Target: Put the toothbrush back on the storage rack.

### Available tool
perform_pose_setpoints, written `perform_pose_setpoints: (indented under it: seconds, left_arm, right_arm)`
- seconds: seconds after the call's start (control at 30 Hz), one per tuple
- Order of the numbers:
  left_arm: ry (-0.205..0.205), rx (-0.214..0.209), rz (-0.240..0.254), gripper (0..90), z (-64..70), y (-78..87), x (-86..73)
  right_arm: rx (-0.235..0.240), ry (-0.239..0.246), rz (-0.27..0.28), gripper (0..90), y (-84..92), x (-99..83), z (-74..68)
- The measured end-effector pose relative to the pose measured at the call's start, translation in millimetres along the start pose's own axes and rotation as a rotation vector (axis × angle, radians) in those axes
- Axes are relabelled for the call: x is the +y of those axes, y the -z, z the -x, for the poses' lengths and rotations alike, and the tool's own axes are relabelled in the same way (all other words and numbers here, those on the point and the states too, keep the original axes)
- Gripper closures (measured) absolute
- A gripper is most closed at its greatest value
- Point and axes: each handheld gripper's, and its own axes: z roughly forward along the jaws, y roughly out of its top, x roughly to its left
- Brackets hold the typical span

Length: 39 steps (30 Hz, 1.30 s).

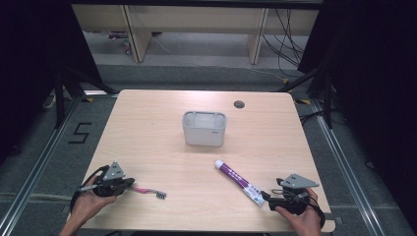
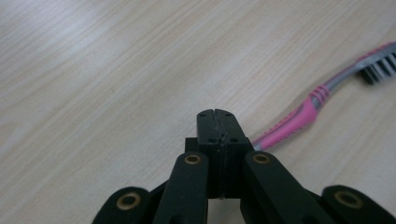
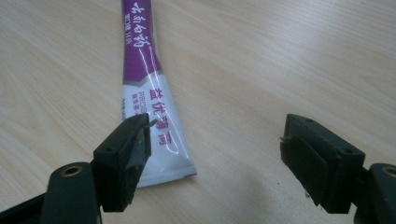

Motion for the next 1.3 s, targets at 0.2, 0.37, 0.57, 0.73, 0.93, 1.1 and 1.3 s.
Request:
perform_pose_setpoints:
  seconds: [0.2, 0.37, 0.57, 0.73, 0.93, 1.1, 1.3]
  left_arm:
    - [0.013, -0.016, -0.023, 88.8, 11.7, 4.8, -4.6]
    - [0.007, -0.029, -0.033, 88.4, 18.5, 10.2, -7.7]
    - [-0.012, -0.037, -0.058, 88.2, 24.6, 15.3, -8.4]
    - [-0.016, -0.040, -0.058, 87.9, 26.8, 17.9, -10.0]
    - [-0.025, -0.042, -0.076, 85.8, 27.3, 20.8, -10.5]
    - [-0.026, -0.050, -0.093, 76.8, 24.0, 25.9, -5.3]
    - [-0.047, -0.061, -0.151, 66.4, 25.7, 28.7, 1.5]
  right_arm:
    - [0.008, -0.005, 0.007, 25.3, -1.2, -0.4, 0.5]
    - [0.026, -0.011, -0.012, 25.3, -0.7, -0.2, 2.0]
    - [0.023, -0.002, -0.006, 25.3, -0.9, 0.1, 1.3]
    - [-0.007, -0.020, -0.006, 25.3, -0.4, -0.5, -0.6]
    - [-0.005, -0.012, 0.004, 25.3, -0.7, -0.4, 0.4]
    - [-0.022, 0.002, 0.016, 25.2, -0.4, -0.3, 1.1]
    - [-0.022, -0.001, 0.015, 25.3, -0.3, -0.3, 0.7]
